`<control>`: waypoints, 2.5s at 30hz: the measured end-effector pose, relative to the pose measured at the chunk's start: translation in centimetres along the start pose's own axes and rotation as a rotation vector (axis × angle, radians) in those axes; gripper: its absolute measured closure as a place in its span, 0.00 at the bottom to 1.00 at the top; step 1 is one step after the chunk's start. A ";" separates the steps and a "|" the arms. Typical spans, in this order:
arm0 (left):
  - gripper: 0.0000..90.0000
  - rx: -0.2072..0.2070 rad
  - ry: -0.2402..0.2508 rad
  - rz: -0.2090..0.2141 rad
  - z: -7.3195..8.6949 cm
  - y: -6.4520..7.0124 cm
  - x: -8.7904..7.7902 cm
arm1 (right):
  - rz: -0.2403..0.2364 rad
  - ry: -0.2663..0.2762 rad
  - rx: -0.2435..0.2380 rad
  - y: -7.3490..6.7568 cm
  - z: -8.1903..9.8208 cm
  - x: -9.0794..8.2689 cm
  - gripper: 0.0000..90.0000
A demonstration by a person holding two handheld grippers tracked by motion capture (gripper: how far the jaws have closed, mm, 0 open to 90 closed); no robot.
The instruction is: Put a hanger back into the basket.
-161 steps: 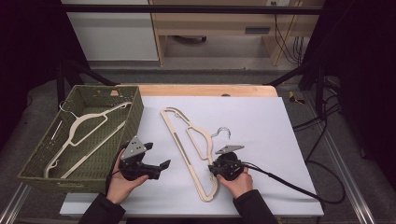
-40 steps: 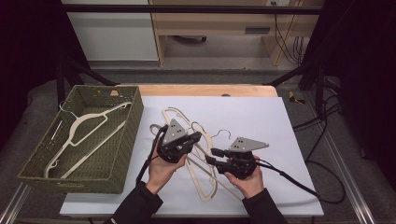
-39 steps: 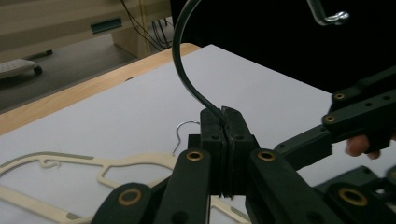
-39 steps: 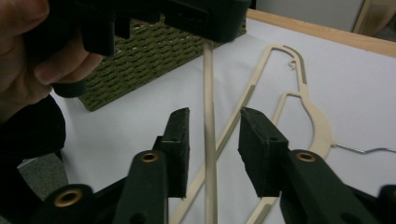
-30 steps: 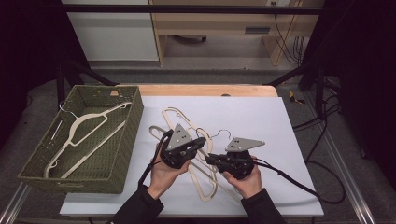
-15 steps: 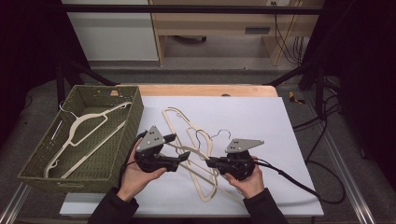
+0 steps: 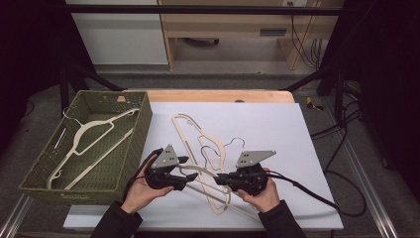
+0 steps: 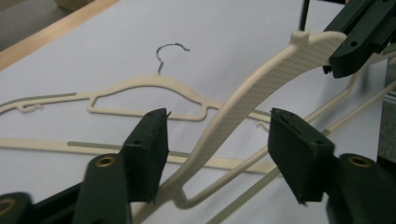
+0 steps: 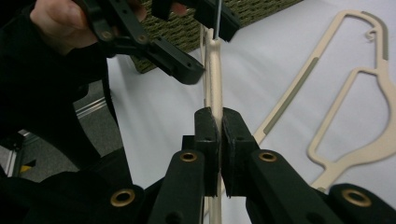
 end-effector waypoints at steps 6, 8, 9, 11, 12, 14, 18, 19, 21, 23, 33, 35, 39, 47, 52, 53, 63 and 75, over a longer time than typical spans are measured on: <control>0.69 0.046 -0.042 0.004 0.4 0.4 0.1 | -0.017 -0.026 -0.017 -0.3 0.4 0.5 0.97; 0.72 0.066 -0.052 0.002 0.5 0.6 0.0 | -0.022 -0.028 -0.023 -0.4 0.4 0.5 0.96; 0.73 0.069 -0.057 0.005 0.5 0.7 -0.1 | -0.022 -0.028 -0.030 -0.4 0.4 0.4 0.96; 0.75 0.073 -0.063 0.003 0.5 0.8 -0.2 | -0.011 -0.022 -0.037 -0.3 0.3 0.3 0.94; 0.76 0.070 -0.064 0.006 0.5 0.9 -0.3 | -0.002 -0.019 -0.043 -0.2 0.3 0.2 0.92; 0.80 0.063 -0.062 0.015 0.5 1.1 -0.4 | 0.035 -0.007 -0.054 0.2 0.1 0.0 0.86; 0.87 0.032 -0.042 0.045 0.1 1.7 -0.6 | 0.121 0.042 -0.070 1.0 -0.4 -0.4 0.74; 0.87 0.028 -0.039 0.045 0.1 1.9 -0.6 | 0.129 0.050 -0.072 1.0 -0.5 -0.5 0.72; 0.89 0.024 -0.039 0.055 0.0 2.3 -0.6 | 0.147 0.067 -0.079 1.2 -0.7 -0.6 0.65; 0.91 0.021 -0.038 0.075 -0.1 2.8 -0.6 | 0.172 0.085 -0.087 1.4 -0.9 -0.7 0.58; 0.96 -0.042 0.003 0.049 -0.5 2.4 -1.8 | 0.234 0.167 -0.066 2.4 -1.5 -3.1 0.33; 0.96 -0.047 0.016 0.026 -0.7 2.1 -2.4 | 0.257 0.189 -0.048 3.0 -1.5 -3.9 0.27; 0.96 -0.061 0.059 0.001 -1.6 1.6 -4.0 | 0.300 0.224 -0.010 4.1 -1.2 -5.4 0.19; 0.96 -0.075 0.144 -0.054 -3.8 0.0 -8.5 | 0.374 0.255 0.057 6.2 0.3 -7.7 0.14; 0.96 -0.087 0.152 -0.088 -4.8 -2.1 -10.7 | 0.400 0.266 0.074 6.9 0.8 -8.4 0.11; 0.95 -0.093 0.158 -0.090 -4.9 -2.6 -11.2 | 0.395 0.269 0.086 6.9 0.9 -8.5 0.11; 0.95 -0.119 0.188 -0.141 -5.2 -7.8 -16.4 | 0.441 0.269 0.121 8.0 1.7 -9.6 0.08; 0.95 -0.155 0.170 -0.249 -2.3 -14.5 -20.5 | 0.451 0.264 0.123 8.3 2.0 -9.9 0.05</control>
Point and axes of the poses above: each handheld gripper's, and its own axes: x roughly forward along the jaws, z roughly out of its underside, y roughly to its right, the point moved 10 cm from there along x, roughly forward along the jaws, and after that the axes turned 4 degrees about -y, right-handed, at the moved point
